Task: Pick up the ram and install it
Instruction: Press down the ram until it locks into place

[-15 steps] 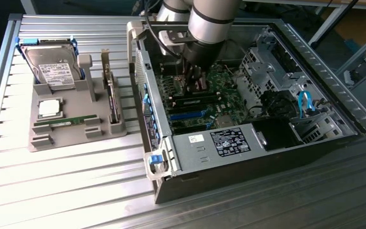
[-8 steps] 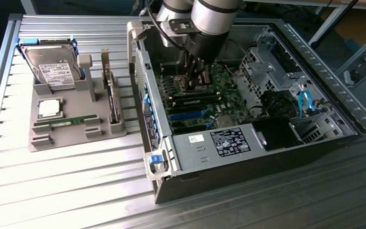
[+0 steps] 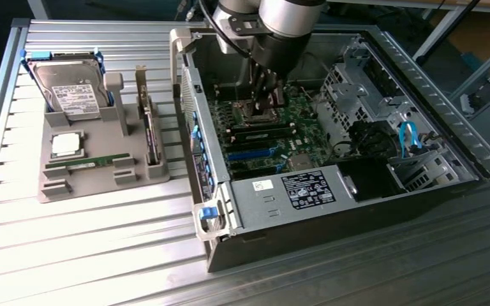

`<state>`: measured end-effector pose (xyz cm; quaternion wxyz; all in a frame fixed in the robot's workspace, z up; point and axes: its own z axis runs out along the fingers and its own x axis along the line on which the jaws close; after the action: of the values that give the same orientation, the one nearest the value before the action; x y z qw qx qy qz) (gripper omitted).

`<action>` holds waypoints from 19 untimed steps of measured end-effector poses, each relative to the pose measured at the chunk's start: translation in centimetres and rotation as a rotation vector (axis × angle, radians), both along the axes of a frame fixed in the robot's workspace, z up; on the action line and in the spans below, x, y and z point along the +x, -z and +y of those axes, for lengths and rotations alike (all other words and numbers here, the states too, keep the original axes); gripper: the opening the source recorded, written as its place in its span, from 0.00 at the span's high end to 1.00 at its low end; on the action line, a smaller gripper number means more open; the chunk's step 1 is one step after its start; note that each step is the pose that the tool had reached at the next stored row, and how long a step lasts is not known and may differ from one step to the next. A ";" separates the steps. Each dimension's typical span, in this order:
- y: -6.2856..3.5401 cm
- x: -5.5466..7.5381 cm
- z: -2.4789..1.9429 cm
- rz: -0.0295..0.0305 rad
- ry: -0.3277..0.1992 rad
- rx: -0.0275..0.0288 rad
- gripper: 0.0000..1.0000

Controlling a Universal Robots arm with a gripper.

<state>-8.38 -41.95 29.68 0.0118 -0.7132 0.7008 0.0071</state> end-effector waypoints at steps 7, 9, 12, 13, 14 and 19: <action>-1.94 0.2 0.00 0.0007 0.000 0.0000 0.90; -2.51 0.2 0.00 0.0008 0.000 0.0001 0.90; -3.30 0.2 0.00 0.0010 0.000 0.0000 0.90; -3.57 0.3 0.00 0.0010 0.000 0.0001 0.90; -3.88 0.3 0.00 0.0010 0.000 0.0001 0.90; -5.04 0.3 0.00 0.0011 0.000 0.0000 0.90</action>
<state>-8.05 -41.95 34.72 0.0114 -0.7132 0.7008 0.0075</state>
